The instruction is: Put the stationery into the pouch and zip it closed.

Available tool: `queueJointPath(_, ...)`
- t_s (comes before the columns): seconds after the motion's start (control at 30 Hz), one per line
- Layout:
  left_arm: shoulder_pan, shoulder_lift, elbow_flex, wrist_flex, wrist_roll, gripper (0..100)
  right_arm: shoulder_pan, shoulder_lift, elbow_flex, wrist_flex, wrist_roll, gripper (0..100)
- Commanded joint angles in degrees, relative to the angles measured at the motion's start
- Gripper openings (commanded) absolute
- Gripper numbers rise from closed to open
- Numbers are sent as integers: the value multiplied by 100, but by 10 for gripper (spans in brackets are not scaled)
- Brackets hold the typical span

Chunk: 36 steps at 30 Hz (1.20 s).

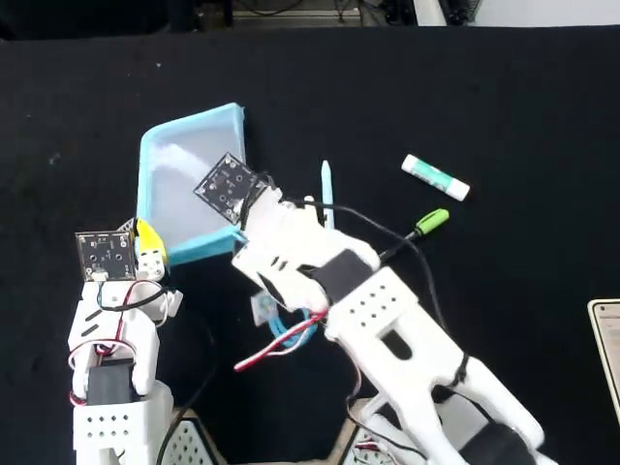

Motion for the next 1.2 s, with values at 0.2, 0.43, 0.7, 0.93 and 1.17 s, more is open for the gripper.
queueJointPath(0.2, 84, -26, 136, 18, 35, 30, -396, -312, -75, -1178, 9, 11)
queueJointPath(0.43, 84, -26, 136, 18, 35, 30, -396, -312, -31, -1213, 35, 11)
queueJointPath(0.7, 1095, -26, 136, 466, -448, 30, -396, -330, -136, -1213, 35, 11)
queueJointPath(0.93, 1182, -26, 136, 501, -844, 30, -387, -954, -101, -598, 44, 11)
queueJointPath(1.17, 1042, -26, 136, 466, -853, 30, -387, -1701, -31, 53, 44, 11)
